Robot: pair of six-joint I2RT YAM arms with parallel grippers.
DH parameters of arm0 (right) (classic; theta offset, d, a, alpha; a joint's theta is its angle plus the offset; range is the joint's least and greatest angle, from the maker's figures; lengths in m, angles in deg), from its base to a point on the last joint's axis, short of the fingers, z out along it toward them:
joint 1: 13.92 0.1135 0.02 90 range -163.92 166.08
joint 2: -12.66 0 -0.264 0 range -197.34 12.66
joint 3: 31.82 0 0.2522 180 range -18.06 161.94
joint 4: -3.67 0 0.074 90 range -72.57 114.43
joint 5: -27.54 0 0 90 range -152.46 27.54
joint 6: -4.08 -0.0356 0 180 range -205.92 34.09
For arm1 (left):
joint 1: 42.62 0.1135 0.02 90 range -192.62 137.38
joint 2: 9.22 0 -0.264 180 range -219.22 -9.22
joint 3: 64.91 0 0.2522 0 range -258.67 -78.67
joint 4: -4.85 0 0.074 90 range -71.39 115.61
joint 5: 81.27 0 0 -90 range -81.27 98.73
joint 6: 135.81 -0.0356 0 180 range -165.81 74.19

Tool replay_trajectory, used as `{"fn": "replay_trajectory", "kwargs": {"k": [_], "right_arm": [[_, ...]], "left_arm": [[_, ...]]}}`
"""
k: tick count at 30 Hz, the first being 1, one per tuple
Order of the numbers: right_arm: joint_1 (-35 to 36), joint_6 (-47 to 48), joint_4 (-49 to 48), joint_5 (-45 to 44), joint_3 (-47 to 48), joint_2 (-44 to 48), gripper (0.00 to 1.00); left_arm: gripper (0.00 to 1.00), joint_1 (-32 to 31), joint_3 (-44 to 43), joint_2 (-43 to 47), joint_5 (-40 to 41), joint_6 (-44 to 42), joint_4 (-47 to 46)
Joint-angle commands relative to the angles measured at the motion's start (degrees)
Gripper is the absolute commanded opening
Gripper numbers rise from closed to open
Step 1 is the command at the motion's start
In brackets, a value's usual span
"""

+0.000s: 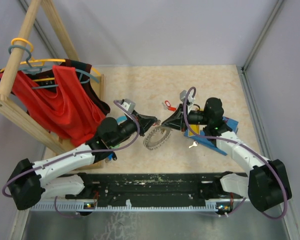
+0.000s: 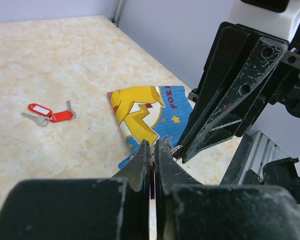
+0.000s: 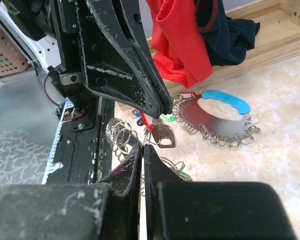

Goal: Remove the keys from the keyring
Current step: Remove the key from the keyring.

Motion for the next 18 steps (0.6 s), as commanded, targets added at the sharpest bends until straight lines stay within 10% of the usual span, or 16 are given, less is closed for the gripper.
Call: {"fn": "replay_trajectory", "kwargs": {"k": [1,18], "right_arm": [[-0.55,-2.71,-6.30,0.43,0.30,-0.04,0.00],[-0.66,-1.74,-7.75,-0.04,-1.05,0.99,0.00]], "left_arm": [[0.00,0.09,1.78,-0.24,-0.15,-2.28,-5.41],[0.00,0.08,8.63,-0.11,-2.70,-7.74,-17.49]]}}
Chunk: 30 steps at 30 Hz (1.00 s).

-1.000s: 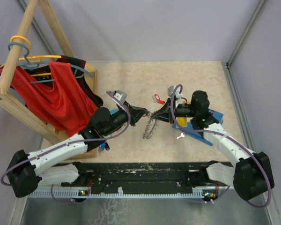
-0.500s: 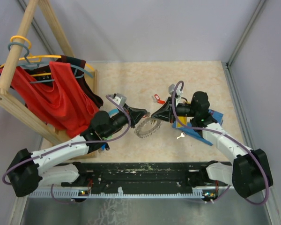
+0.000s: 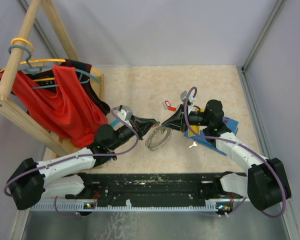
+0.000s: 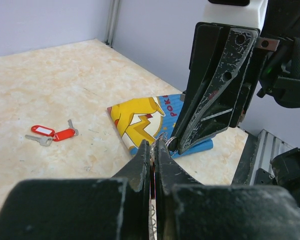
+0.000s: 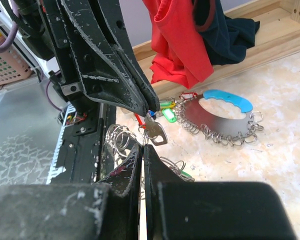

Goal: Remove the keys from the keyring
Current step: Remove the key from the keyring.

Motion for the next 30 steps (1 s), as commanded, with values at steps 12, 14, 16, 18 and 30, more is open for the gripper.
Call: {"fn": "replay_trajectory", "kwargs": {"k": [12,14,16,18,30], "right_arm": [[0.54,16.24,12.31,-1.73,5.08,3.25,0.00],[0.60,17.20,13.14,-2.03,5.27,3.37,0.00],[0.98,19.23,15.11,-2.13,5.76,3.38,0.00],[1.50,22.05,17.70,-2.04,6.23,3.38,0.00],[1.94,25.78,19.35,-1.85,5.18,2.33,0.05]], "left_arm": [[0.00,0.11,0.01,-0.17,-1.83,-1.71,0.96],[0.00,0.12,0.01,0.00,-1.31,-1.84,1.11],[0.00,0.09,-0.03,0.41,-0.68,-2.30,1.12],[0.00,0.10,-0.23,0.98,-0.20,-3.34,1.25],[0.00,0.09,-2.39,2.68,-1.88,-5.21,2.46]]}}
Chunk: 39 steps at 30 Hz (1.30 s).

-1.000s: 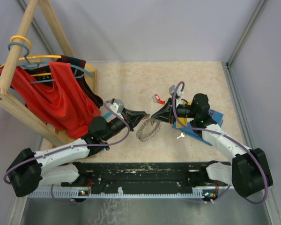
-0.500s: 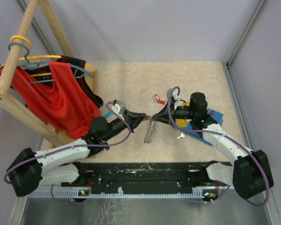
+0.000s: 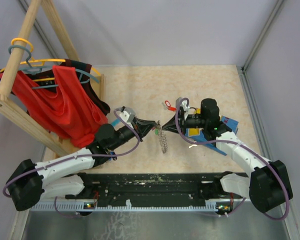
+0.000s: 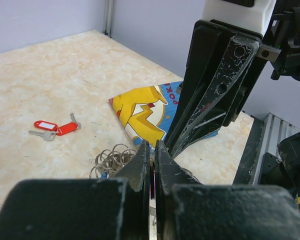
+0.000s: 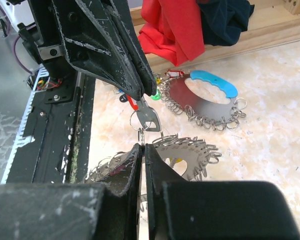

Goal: Remove the keys from the keyring
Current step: Remove the key from the keyring.

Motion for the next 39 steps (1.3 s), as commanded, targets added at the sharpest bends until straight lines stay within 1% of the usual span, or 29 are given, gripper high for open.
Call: {"fn": "replay_trajectory", "kwargs": {"k": [1,5,8,12,16,18,29,34,39], "right_arm": [[0.10,2.07,-0.76,0.37,2.28,0.94,0.07],[0.45,2.41,-0.43,0.68,2.28,0.46,0.13],[0.71,2.66,0.00,0.74,2.44,0.27,0.22],[0.98,2.52,0.34,1.09,2.63,0.32,0.31],[1.31,2.20,0.32,1.20,2.72,0.48,0.38],[1.46,2.12,0.09,1.20,2.68,0.48,0.39],[1.51,0.75,-2.11,0.69,2.28,0.99,0.38],[1.57,-0.21,-3.79,0.73,1.59,0.87,0.29],[2.12,-0.61,-4.40,-0.52,1.18,0.59,0.24]], "left_arm": [[0.00,0.23,-2.63,1.75,-0.43,-1.35,-0.51],[0.00,0.16,-3.60,1.54,-1.61,-1.32,-0.13],[0.00,0.06,-4.30,1.44,-2.05,-1.64,0.47],[0.00,0.04,-5.10,1.17,-2.86,-2.05,1.00],[0.00,-0.03,-6.06,0.72,-3.79,-2.46,1.74],[0.00,-0.04,-6.45,0.36,-4.23,-2.46,1.97],[0.00,-0.37,-8.46,-2.23,-5.85,-1.24,2.08],[0.00,-0.66,-8.77,-2.84,-5.73,-0.67,1.99],[0.00,-0.82,-8.62,-3.22,-5.53,0.12,1.56]]}}
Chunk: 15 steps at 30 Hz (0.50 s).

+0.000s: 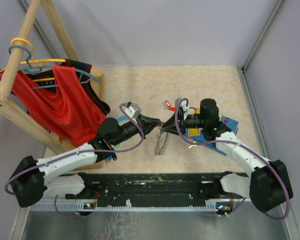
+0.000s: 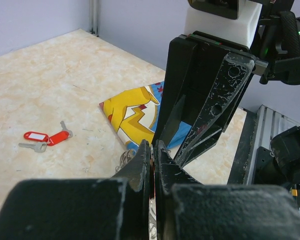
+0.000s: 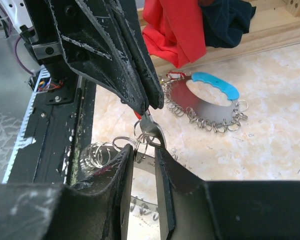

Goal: Remove the keys from the keyring
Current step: Remove the key from the keyring.

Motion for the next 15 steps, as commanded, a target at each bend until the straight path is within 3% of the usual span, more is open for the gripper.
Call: {"fn": "replay_trajectory", "kwargs": {"k": [1,6,9,15], "right_arm": [[0.99,0.10,-3.07,-0.71,1.29,0.66,0.22],[1.08,1.92,-1.11,-2.00,2.00,0.78,0.14],[1.08,2.29,-0.58,-2.00,2.34,0.98,0.00],[0.95,-0.74,-1.43,-0.64,3.39,1.23,0.00]], "left_arm": [[0.00,-0.43,-2.13,-0.07,-0.47,1.35,-3.08],[0.00,-0.59,-1.91,0.34,0.22,1.37,-3.08],[0.00,-0.56,-1.78,0.65,0.35,1.37,-3.08],[0.00,-0.54,0.03,2.42,2.23,1.03,-3.05]]}}
